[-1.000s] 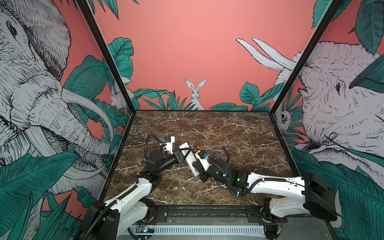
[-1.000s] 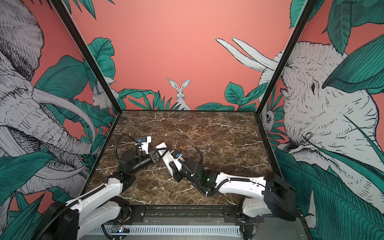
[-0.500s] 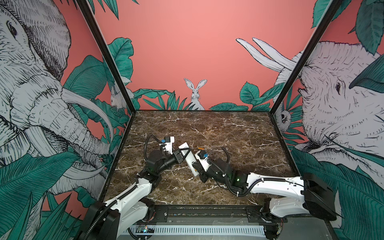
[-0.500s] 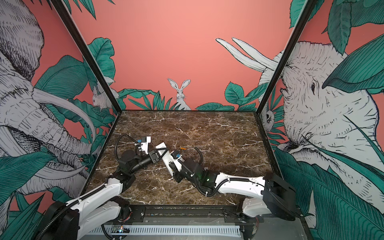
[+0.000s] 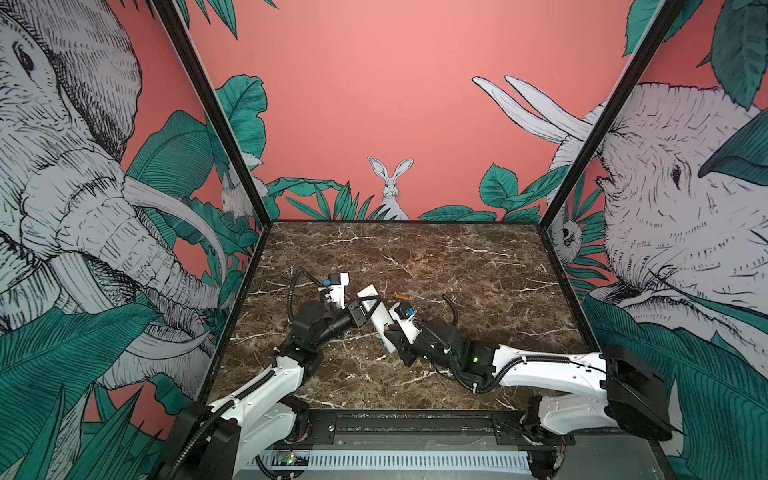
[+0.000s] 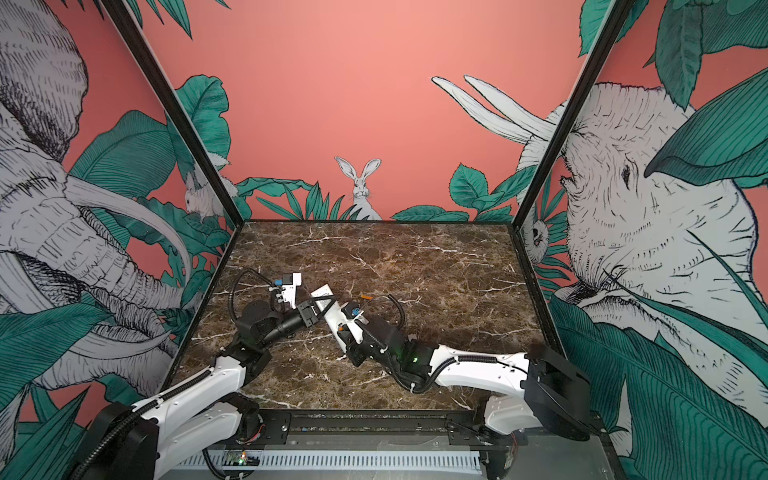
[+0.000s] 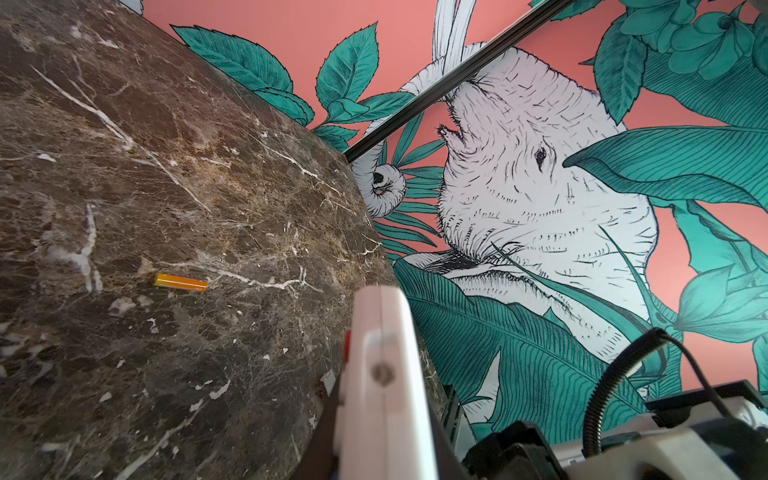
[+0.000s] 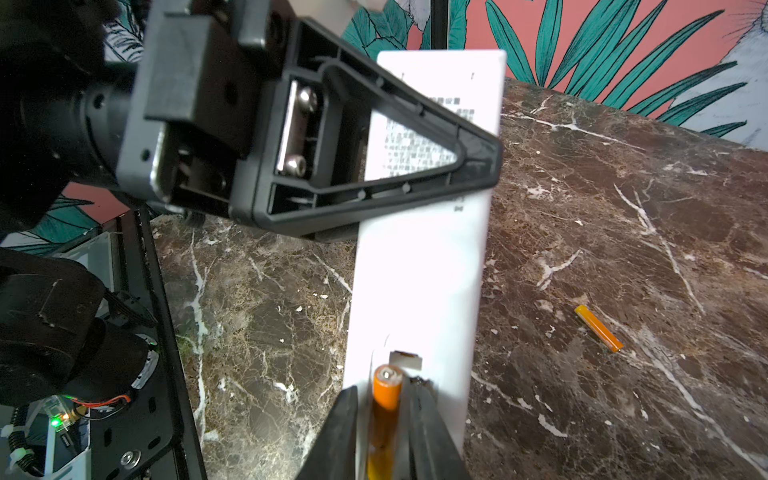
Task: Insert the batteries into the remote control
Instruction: 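Lower the battery into the compartment of the remote held by the left gripper, then open the right gripper to release the battery in the compartment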
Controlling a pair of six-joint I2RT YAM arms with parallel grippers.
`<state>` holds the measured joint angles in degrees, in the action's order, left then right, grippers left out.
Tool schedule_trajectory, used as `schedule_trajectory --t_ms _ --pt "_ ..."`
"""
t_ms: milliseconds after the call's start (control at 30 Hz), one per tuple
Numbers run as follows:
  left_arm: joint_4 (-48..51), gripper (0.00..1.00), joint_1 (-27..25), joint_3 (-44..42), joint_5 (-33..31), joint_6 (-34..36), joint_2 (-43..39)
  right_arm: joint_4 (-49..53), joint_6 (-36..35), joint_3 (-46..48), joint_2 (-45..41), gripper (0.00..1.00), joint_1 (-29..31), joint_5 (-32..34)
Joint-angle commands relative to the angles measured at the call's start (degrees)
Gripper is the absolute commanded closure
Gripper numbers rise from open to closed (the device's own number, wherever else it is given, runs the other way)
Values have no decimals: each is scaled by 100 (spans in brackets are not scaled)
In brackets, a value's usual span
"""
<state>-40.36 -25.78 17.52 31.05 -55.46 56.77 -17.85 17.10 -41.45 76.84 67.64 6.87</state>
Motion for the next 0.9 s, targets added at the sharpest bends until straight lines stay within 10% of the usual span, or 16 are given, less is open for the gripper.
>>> schedule_trajectory --t_ms 0,867 --pt "-327 100 31 -39 50 -57 -125 -41 -3 23 -27 73 31 25" --pt "-333 100 62 15 173 62 71 1176 -637 -304 -696 58 35 -411"
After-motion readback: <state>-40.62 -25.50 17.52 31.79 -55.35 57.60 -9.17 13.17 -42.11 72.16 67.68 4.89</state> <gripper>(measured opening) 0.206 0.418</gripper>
